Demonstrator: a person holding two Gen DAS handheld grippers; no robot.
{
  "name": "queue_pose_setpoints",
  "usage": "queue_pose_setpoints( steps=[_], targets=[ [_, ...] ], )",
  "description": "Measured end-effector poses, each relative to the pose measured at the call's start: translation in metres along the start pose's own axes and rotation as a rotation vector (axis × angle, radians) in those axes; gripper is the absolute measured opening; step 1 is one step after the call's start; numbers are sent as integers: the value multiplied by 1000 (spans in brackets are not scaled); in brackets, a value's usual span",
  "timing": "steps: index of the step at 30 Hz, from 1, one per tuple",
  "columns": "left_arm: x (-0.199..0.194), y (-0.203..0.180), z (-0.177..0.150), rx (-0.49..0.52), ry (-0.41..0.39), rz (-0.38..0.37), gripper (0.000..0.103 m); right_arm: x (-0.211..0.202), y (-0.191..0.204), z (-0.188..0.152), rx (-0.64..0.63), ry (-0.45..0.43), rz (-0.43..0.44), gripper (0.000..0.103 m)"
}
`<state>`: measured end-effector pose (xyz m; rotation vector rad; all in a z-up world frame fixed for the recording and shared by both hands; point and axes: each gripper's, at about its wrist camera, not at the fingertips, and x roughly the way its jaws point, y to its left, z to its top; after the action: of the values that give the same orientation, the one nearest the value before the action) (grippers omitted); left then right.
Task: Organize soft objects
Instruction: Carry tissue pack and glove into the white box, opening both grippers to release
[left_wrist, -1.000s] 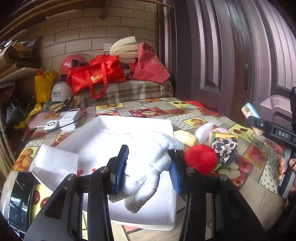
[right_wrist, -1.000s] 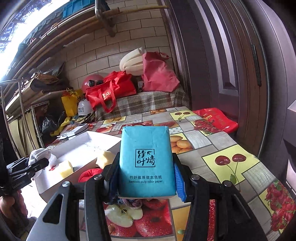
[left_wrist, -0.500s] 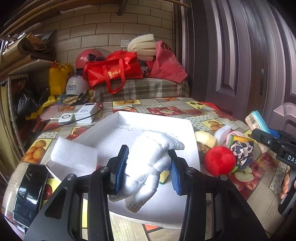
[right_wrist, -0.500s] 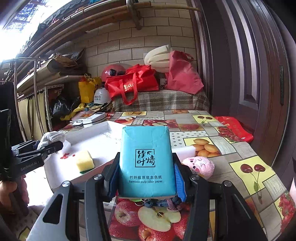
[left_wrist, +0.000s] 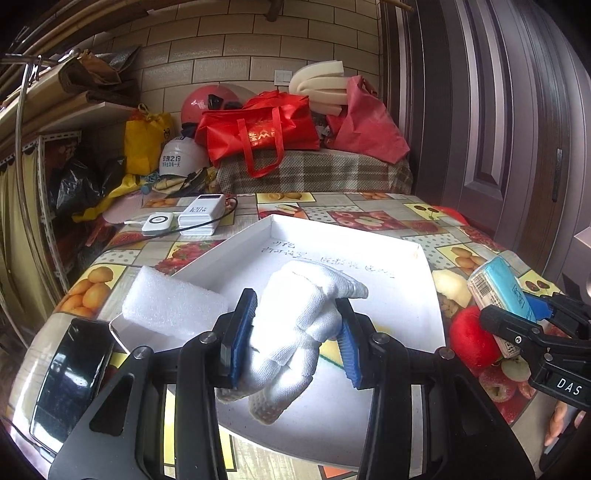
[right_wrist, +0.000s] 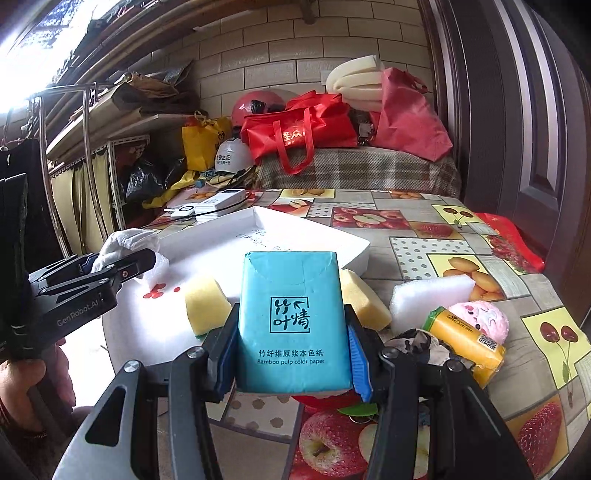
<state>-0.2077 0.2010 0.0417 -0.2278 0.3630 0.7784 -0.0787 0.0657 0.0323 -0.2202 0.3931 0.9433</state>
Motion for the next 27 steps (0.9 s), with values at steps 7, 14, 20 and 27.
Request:
queue_pose_setpoints(
  steps=[7,14,20,27],
  targets=[
    [15,15,6,-47,5,35,41,12,23,5,-51,-20,8,50],
    [30,34,13,-108,5,74,41,44,21,18,13,28,18,50],
    [42,34,19,-100,13,93,41,71,35,32,-8,31,-9,50],
    [49,22,22,-28,15,126,42,94,43,40,-20,69,-34,51]
  ],
)
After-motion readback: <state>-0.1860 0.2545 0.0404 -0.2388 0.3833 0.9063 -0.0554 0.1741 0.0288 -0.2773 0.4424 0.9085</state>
